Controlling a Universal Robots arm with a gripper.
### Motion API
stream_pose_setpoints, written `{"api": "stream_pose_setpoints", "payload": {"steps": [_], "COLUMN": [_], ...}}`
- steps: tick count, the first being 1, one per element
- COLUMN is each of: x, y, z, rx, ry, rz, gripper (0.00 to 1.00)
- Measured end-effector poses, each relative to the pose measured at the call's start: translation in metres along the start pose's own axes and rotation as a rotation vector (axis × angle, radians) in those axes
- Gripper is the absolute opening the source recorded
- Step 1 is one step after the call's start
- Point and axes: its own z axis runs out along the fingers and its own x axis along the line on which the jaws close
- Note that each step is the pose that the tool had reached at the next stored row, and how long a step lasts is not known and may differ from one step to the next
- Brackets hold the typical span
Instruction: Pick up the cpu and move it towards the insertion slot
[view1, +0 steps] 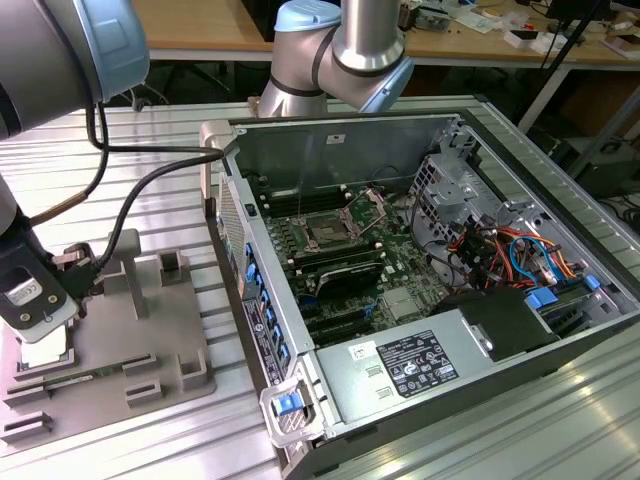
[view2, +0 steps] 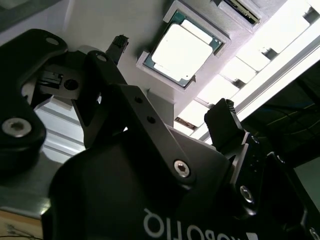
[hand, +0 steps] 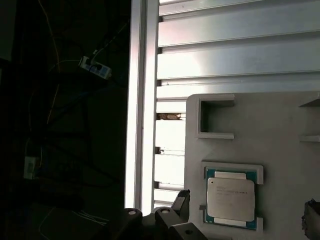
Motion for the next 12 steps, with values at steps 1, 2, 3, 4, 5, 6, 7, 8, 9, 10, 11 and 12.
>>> {"api": "stream_pose_setpoints", "payload": {"steps": [1,2,3,4,5,6,7,8,9,10,11,12], "x": [0.0001,0.0002,0.0001,0.0002,0.0002,0.0002,0.0002,0.0003,0.0003,0.0002,0.0002,0.0002], "y": [-0.0003,-0.0015,-0.0024,-0.0028,-0.0033,-0.0035,-0.0036,-0.0037,-0.0037,-0.0037,-0.0037,-0.0037], "z": [0.0020,0.0032,0.0037,0.0045,0.0053,0.0056,0.0057,0.0059,0.0059,0.0061,0.0061,0.0063], "rx": [0.0001,0.0004,0.0005,0.0012,0.0013,0.0014,0.0016,0.0016,0.0016,0.0016,0.0016,0.0016], "ry": [-0.0005,-0.0006,-0.0009,-0.0009,-0.0012,-0.0011,-0.0009,-0.0009,-0.0008,-0.0008,-0.0008,-0.0008], "rz": [0.006,0.010,0.011,0.013,0.013,0.013,0.013,0.013,0.013,0.013,0.013,0.013], "gripper": [0.90,0.90,0.90,0.90,0.90,0.90,0.90,0.90,0.90,0.90,0.90,0.90]}}
